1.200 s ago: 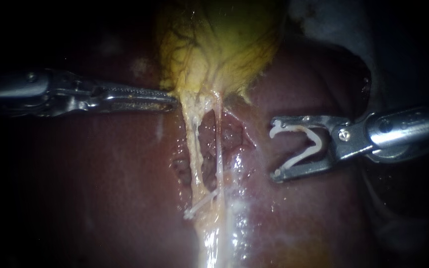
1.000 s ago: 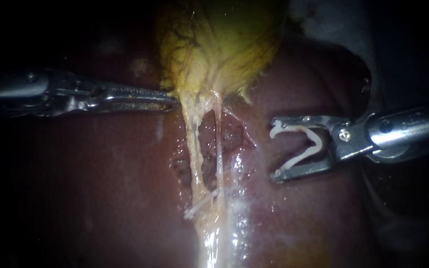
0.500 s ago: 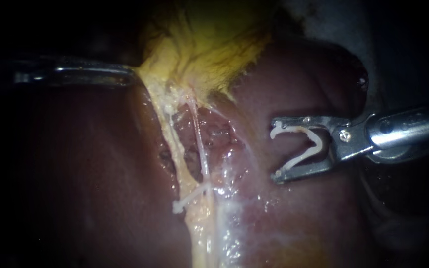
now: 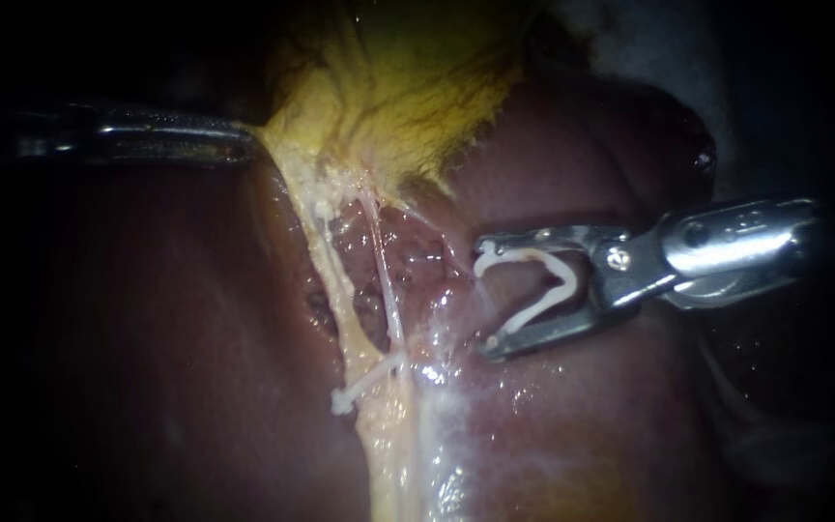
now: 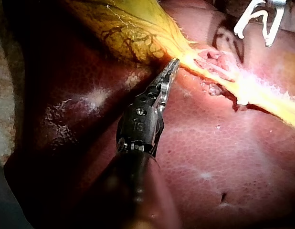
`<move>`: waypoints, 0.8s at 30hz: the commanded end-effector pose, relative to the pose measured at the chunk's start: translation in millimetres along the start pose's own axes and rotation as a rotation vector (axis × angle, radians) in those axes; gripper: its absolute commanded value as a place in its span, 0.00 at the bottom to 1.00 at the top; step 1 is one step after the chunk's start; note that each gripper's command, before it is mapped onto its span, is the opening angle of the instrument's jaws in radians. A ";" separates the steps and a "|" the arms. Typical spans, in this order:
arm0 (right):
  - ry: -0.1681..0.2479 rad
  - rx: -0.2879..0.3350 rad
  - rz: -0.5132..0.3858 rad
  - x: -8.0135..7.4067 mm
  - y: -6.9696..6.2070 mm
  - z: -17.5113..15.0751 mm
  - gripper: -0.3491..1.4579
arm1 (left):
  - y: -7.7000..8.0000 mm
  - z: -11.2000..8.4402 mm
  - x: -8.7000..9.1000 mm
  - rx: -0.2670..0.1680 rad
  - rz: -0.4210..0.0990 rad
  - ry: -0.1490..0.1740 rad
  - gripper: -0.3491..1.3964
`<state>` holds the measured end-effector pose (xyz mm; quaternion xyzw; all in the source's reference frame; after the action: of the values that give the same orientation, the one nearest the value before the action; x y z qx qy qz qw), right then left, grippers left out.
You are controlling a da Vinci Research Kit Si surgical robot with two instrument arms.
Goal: Clipping second clip left tube
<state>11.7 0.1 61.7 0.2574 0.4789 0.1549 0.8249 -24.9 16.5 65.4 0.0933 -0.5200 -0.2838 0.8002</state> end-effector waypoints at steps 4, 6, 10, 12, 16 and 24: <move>0.027 0.048 0.053 -0.3 0.2 2.0 0.51 | -0.2 0.2 0.1 -0.002 0.000 0.001 0.00; 0.040 0.069 0.081 -0.5 0.5 3.0 0.51 | -0.2 0.2 0.1 -0.003 0.000 0.001 0.00; 0.066 0.116 0.124 -1.0 1.0 4.5 0.50 | -0.3 0.2 0.0 -0.003 0.000 0.001 0.00; 0.069 0.140 0.139 -1.3 1.3 5.3 0.50 | -0.3 0.2 0.0 -0.004 0.000 0.001 0.00; 0.061 0.170 0.155 -2.2 2.1 7.1 0.50 | -0.4 0.2 0.0 -0.004 0.000 0.001 0.00; 0.047 0.202 0.191 -4.9 3.9 9.8 0.50 | -0.5 0.2 -0.1 -0.008 -0.001 0.001 0.00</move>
<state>18.0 -2.0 72.1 0.3814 0.4829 0.1906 0.7649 -25.2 16.2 65.2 0.0904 -0.5184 -0.2861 0.8008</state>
